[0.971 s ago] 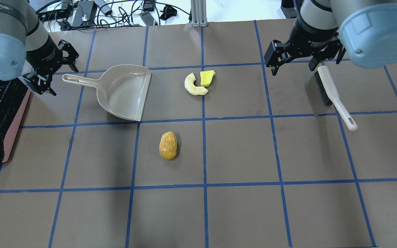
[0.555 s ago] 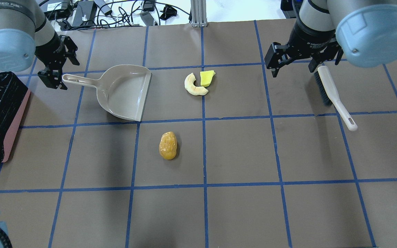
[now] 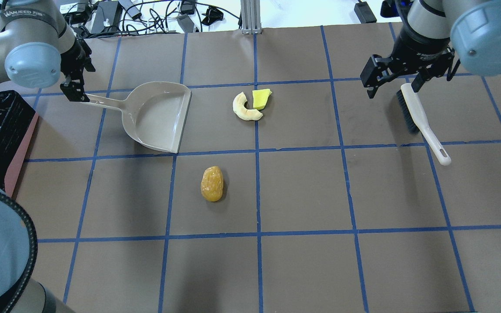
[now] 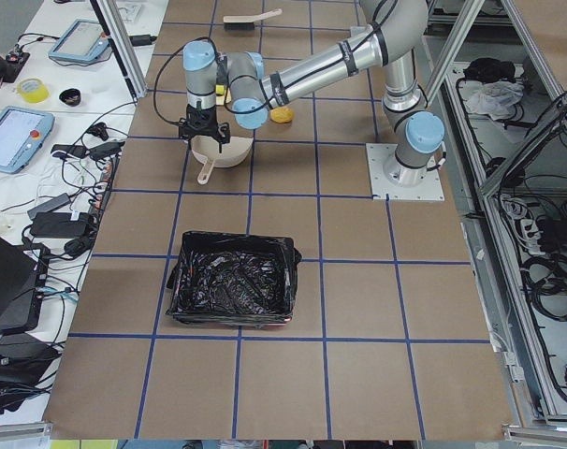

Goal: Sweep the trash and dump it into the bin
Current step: 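Grasp the white brush handle with the right gripper while left holds dustpan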

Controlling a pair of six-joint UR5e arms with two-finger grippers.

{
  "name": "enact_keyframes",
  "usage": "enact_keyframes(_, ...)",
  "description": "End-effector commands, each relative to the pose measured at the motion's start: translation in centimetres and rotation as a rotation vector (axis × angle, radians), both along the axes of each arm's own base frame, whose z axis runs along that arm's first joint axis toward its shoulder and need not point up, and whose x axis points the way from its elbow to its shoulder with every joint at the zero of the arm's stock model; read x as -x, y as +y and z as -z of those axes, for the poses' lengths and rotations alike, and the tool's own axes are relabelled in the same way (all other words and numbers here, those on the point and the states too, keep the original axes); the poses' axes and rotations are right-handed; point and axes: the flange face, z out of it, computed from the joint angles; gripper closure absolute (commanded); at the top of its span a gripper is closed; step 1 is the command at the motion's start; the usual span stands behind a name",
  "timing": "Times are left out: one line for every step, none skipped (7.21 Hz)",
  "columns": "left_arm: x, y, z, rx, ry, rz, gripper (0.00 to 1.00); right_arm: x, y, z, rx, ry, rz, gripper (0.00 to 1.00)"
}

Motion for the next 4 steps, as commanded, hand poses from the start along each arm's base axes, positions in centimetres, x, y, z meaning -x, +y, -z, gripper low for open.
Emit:
enact_keyframes(-0.9, -2.1, 3.0, -0.027, -0.009, 0.032, 0.03, 3.1, -0.2, 4.0, -0.051, 0.003, -0.035, 0.0)
enact_keyframes(-1.1, -2.9, 3.5, -0.026, -0.009, 0.026, 0.03, 4.6, -0.3, 4.4, -0.056, 0.041, -0.018, 0.0)
enact_keyframes(-1.0, -2.8, 4.4, -0.056, -0.006, 0.034, 0.04, 5.8, -0.7, 5.7, -0.093, 0.096, -0.009, 0.0)
enact_keyframes(-1.4, -2.3, 5.7, -0.122, -0.041, 0.04, 0.04, 6.5, -1.6, 8.7, -0.154, 0.09, -0.008, 0.0)
